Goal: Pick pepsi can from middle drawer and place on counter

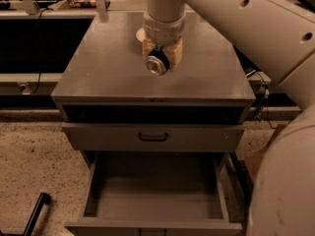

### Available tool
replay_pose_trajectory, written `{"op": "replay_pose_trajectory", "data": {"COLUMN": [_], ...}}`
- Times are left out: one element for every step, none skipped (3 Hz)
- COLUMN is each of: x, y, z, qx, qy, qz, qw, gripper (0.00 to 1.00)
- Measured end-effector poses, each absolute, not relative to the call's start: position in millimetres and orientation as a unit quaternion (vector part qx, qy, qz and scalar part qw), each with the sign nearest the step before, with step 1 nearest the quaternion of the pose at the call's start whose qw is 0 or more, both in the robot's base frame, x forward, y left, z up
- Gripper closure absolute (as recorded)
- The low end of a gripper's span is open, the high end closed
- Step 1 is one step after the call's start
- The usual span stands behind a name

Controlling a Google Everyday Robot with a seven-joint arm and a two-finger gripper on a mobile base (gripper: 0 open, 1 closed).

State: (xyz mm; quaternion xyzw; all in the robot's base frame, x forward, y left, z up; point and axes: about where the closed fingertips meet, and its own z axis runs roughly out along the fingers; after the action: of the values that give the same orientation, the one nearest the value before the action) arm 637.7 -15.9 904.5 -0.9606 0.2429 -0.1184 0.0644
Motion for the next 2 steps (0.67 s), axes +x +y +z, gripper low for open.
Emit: {"op": "replay_pose_trajectory", "data": {"x": [645.4, 647.1], "y": [-44.8, -70.2], "z": [890.9, 876.9], "qx": [-0.955, -0.947], "qy": [0.275, 0.303], "qz": [-0.085, -0.064], "qw": [0.073, 0.081], "gripper": [1.00, 1.00]}}
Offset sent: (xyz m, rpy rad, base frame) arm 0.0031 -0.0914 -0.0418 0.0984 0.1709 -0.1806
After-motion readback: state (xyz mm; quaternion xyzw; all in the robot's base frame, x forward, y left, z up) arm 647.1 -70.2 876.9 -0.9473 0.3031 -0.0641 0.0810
